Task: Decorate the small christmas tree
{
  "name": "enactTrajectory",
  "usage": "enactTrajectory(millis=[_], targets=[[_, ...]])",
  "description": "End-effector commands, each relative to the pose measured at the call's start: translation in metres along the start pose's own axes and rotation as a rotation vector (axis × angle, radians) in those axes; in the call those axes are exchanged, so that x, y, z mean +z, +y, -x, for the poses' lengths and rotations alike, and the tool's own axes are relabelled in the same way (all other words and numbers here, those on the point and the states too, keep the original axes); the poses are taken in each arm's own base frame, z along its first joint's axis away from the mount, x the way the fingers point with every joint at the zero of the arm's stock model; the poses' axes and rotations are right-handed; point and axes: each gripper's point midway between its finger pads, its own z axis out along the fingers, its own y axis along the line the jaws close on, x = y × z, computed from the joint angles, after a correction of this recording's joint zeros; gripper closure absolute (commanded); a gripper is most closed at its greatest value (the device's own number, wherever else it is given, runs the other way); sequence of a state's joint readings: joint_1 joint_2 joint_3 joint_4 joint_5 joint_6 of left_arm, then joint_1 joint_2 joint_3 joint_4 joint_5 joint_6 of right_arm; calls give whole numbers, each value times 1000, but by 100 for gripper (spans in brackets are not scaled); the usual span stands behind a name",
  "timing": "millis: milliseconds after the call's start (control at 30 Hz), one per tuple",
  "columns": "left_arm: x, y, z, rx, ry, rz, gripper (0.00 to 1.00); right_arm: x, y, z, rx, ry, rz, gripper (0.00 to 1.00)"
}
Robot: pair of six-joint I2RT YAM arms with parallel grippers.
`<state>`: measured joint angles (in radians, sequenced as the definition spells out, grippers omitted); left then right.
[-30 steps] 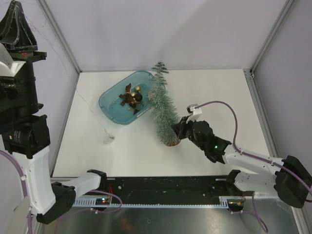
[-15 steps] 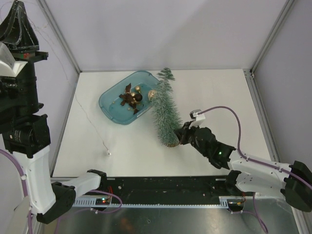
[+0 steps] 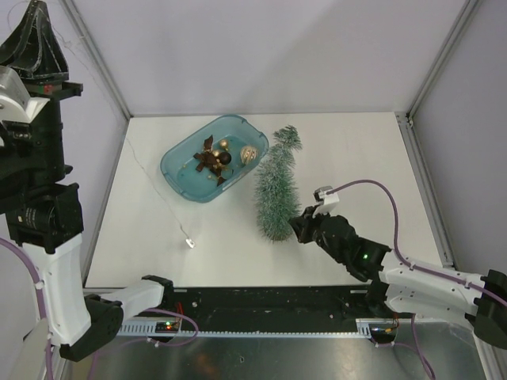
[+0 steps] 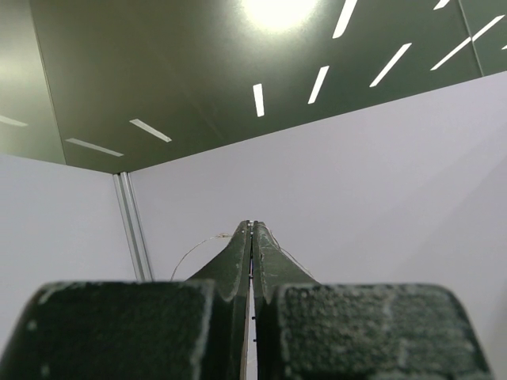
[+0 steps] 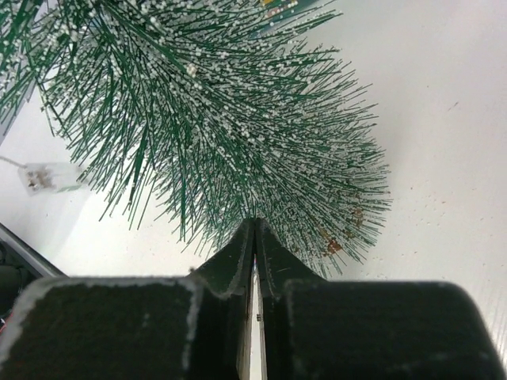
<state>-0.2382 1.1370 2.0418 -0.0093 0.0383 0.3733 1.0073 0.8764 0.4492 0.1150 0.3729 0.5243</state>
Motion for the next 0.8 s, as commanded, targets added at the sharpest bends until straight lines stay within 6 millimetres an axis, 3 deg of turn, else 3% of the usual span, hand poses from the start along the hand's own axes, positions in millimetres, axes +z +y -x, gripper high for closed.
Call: enactTrajectory(millis=[0, 133, 233, 367, 467, 633, 767], targets=[[2, -8, 7, -30, -31, -38, 99, -6, 0, 4, 15, -23, -9, 89], [1, -22, -5, -47, -7, -96, 98, -11, 3, 8, 10, -35, 3, 59], [2, -33, -13, -64, 7, -140, 97, -16, 4, 12, 12, -48, 10, 44], [4, -45, -21, -73, 18, -180, 97, -26, 5, 21, 12, -68, 22, 30], [4, -54, -27, -72, 22, -217, 96, -38, 7, 34, 5, -91, 37, 25], [3, -73, -37, -69, 27, -289, 94, -64, 18, 83, -17, -191, 63, 22], [2, -84, -42, -72, 31, -326, 93, -91, 42, 155, -66, -329, 96, 19]])
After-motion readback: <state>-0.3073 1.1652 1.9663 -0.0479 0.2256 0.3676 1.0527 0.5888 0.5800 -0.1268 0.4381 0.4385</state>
